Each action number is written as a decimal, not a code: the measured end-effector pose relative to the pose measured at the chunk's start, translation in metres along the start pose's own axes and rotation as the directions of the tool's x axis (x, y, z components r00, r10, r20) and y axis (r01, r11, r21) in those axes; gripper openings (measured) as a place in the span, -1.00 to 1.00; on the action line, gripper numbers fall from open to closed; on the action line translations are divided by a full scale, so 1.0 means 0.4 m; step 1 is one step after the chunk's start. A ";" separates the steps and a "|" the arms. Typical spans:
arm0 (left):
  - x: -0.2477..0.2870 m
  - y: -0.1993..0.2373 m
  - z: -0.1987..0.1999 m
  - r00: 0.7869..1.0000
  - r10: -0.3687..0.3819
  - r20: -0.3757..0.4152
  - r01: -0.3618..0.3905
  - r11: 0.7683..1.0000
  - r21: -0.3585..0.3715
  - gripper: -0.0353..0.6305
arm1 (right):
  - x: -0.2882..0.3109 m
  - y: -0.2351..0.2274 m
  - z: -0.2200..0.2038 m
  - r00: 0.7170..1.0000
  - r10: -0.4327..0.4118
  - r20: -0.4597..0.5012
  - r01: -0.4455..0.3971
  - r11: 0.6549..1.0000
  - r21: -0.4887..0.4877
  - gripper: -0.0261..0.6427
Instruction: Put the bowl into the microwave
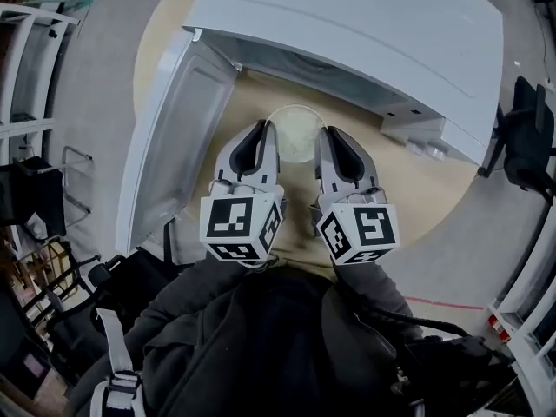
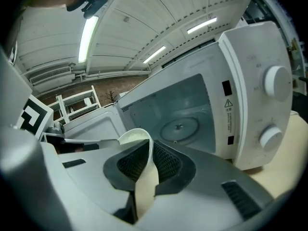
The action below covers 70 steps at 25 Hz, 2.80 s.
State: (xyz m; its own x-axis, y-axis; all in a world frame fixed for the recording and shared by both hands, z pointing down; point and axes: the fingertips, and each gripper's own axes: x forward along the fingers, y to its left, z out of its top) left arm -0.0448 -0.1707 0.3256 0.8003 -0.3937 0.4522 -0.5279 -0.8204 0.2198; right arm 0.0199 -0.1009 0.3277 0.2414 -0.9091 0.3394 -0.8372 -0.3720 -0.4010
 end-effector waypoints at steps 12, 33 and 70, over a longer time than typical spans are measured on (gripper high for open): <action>0.184 0.025 0.088 0.997 -0.070 -0.012 0.070 0.997 0.020 -0.80 | 0.137 -0.080 0.083 0.988 -0.142 0.060 0.139 0.989 0.058 -0.82; 0.411 0.010 0.090 0.991 -0.126 -0.049 0.127 0.992 0.013 -0.80 | 0.273 -0.237 0.087 0.964 -0.262 0.048 0.257 0.962 0.092 -0.82; 0.240 0.019 0.032 0.990 -0.094 0.101 0.096 0.995 -0.015 -0.87 | 0.168 -0.126 0.017 0.984 -0.168 0.066 0.175 0.975 -0.134 -0.86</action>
State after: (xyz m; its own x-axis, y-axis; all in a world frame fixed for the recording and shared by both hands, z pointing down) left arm 0.0316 -0.2201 0.3595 0.8710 -0.3548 0.3399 -0.4528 -0.8481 0.2750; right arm 0.0818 -0.1446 0.3649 0.4105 -0.8442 0.3447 -0.8400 -0.4972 -0.2173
